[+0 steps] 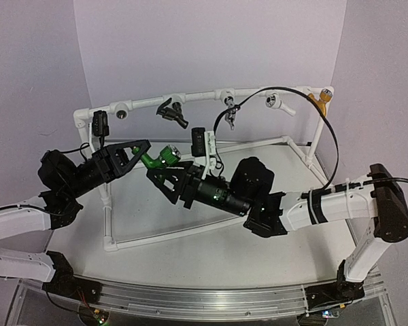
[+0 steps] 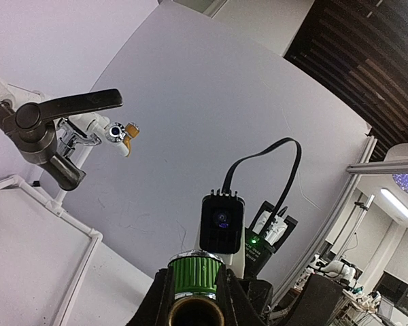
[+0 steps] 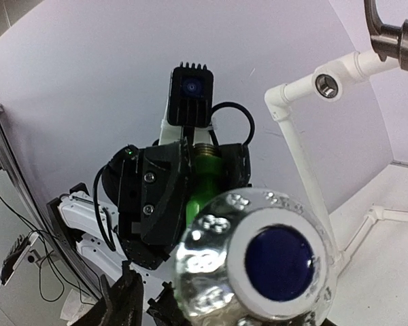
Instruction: Install the water faucets
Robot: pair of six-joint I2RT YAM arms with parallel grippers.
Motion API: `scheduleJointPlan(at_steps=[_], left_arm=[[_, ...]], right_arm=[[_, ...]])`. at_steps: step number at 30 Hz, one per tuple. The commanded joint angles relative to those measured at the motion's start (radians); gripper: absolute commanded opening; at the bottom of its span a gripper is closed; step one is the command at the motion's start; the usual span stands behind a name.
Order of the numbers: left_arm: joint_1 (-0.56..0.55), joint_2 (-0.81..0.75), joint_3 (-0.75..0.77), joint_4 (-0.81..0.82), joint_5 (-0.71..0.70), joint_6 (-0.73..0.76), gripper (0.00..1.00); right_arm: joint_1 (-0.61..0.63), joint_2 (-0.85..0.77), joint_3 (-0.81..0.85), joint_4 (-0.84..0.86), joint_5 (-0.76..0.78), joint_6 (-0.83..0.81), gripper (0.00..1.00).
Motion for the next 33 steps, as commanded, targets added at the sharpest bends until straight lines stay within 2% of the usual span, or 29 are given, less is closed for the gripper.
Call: scheduleJointPlan(at_steps=[1, 8, 16, 18, 19, 20, 21, 22, 24, 25, 26, 30, 31, 33], left_arm=[[-0.011, 0.014, 0.002, 0.116, -0.005, -0.012, 0.0], [-0.022, 0.025, 0.003, 0.154, -0.004, -0.005, 0.0], [-0.024, 0.013, -0.007, 0.167, -0.004, 0.008, 0.0], [-0.024, 0.017, -0.006, 0.168, -0.001, 0.006, 0.0], [-0.024, 0.019, -0.006, 0.169, -0.001, 0.005, 0.0], [-0.024, 0.02, -0.007, 0.168, -0.003, 0.003, 0.0], [-0.024, 0.022, -0.009, 0.168, -0.008, -0.001, 0.0], [-0.023, 0.025, -0.012, 0.167, -0.019, -0.008, 0.03], [-0.016, 0.013, -0.036, 0.143, -0.062, -0.026, 0.29], [-0.006, -0.011, -0.051, 0.095, -0.093, -0.033, 0.45], [0.007, -0.045, -0.059, 0.014, -0.128, -0.034, 0.57], [0.038, -0.211, 0.016, -0.506, -0.272, 0.14, 0.67], [0.039, -0.238, 0.057, -0.693, -0.354, 0.169, 0.71], [0.054, -0.261, 0.124, -0.977, -0.603, 0.184, 0.78]], right_arm=[[-0.005, 0.033, 0.07, 0.177, 0.0, 0.036, 0.51], [-0.015, 0.087, 0.109, 0.254, -0.01, 0.085, 0.36], [-0.037, 0.125, 0.14, 0.288, -0.05, 0.116, 0.38], [-0.043, 0.132, 0.153, 0.289, -0.073, 0.122, 0.35], [-0.046, 0.136, 0.162, 0.289, -0.089, 0.125, 0.28], [-0.05, 0.14, 0.168, 0.288, -0.102, 0.127, 0.12], [-0.053, 0.143, 0.171, 0.288, -0.111, 0.13, 0.01], [-0.055, 0.145, 0.172, 0.288, -0.115, 0.134, 0.0], [-0.063, 0.132, 0.145, 0.285, -0.107, 0.131, 0.0], [-0.066, 0.115, 0.114, 0.277, -0.087, 0.109, 0.0], [-0.068, 0.09, 0.077, 0.254, -0.053, 0.072, 0.0], [-0.078, -0.044, -0.009, 0.024, 0.103, -0.141, 0.0], [-0.078, -0.071, -0.002, -0.046, 0.132, -0.214, 0.0], [-0.078, -0.117, 0.021, -0.244, 0.172, -0.324, 0.0]])
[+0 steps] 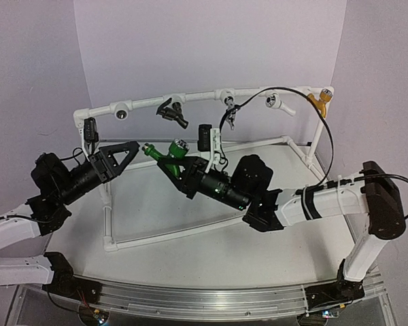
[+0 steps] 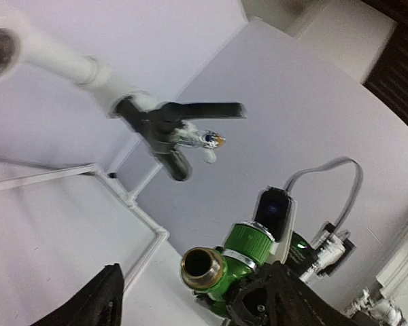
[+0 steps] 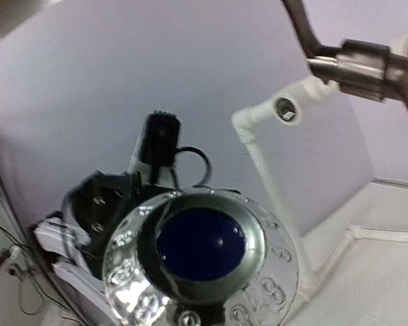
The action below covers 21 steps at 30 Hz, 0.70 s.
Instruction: Install the water faucets
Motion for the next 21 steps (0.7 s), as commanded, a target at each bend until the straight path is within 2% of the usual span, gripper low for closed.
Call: scheduleJointPlan(at_steps=[1, 2, 4, 9, 11, 12, 16, 21], left_arm=[[0.041, -0.083, 0.183, -0.762, -0.461, 0.119, 0.79], [0.071, -0.079, 0.223, -0.879, -0.507, 0.125, 0.8], [0.139, -0.084, 0.268, -0.987, -0.509, 0.15, 0.84], [0.254, -0.111, 0.284, -1.055, -0.564, 0.17, 0.91], [0.305, -0.096, 0.286, -1.035, -0.539, 0.196, 0.94], [0.331, -0.089, 0.284, -1.007, -0.51, 0.216, 0.98], [0.491, -0.072, 0.214, -0.793, -0.326, 0.297, 1.0], [0.738, 0.064, 0.144, -0.481, 0.049, 0.296, 0.99]], right_arm=[[-0.005, -0.164, 0.038, -0.353, 0.154, -0.329, 0.0], [-0.004, -0.179, 0.049, -0.433, 0.177, -0.395, 0.0], [0.0, -0.2, 0.075, -0.554, 0.228, -0.523, 0.0], [0.015, -0.221, 0.144, -0.769, 0.338, -0.709, 0.0], [0.028, -0.216, 0.173, -0.814, 0.377, -0.76, 0.0], [0.035, -0.212, 0.19, -0.834, 0.391, -0.783, 0.0], [0.083, -0.161, 0.281, -0.928, 0.49, -0.875, 0.0], [0.141, -0.072, 0.419, -1.015, 0.625, -1.003, 0.0]])
